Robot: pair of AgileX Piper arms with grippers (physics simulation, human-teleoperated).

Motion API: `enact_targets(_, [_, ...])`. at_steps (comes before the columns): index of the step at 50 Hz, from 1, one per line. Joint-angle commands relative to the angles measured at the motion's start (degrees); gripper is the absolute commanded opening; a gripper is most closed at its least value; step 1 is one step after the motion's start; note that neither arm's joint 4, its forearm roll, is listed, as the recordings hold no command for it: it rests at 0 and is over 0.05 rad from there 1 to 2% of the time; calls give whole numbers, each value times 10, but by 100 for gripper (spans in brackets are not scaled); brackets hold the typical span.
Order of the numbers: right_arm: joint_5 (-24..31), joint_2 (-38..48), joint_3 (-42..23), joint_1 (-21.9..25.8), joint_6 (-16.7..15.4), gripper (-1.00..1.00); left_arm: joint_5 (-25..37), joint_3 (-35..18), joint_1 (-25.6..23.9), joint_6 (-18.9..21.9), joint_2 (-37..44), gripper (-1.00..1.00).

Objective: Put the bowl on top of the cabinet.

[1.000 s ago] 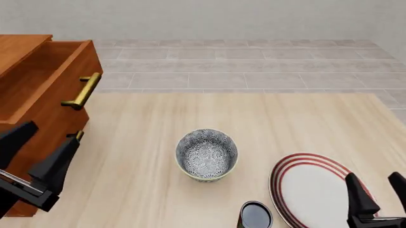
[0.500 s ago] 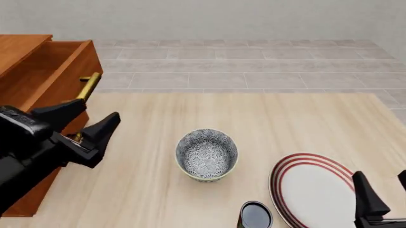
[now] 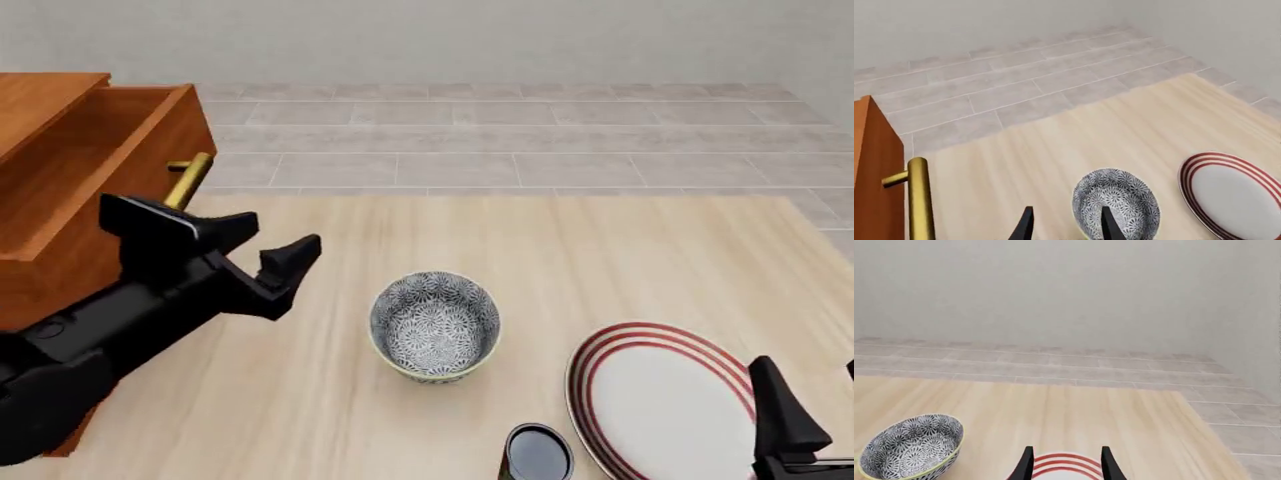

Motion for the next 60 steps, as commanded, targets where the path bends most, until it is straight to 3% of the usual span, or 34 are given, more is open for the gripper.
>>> enact_targets(1, [0, 0, -2, 1, 3, 100, -12, -16, -8, -17, 61, 100])
enact_targets(15, [0, 0, -4, 4, 5, 100, -53, -19, -10, -46, 150, 100])
enact_targets(34, [-6, 0, 3, 4, 11, 100, -99, -45, 7, -53, 290, 100])
enact_targets(60, [-14, 0, 8, 8, 18, 100, -132, -48, -8, -56, 369, 100])
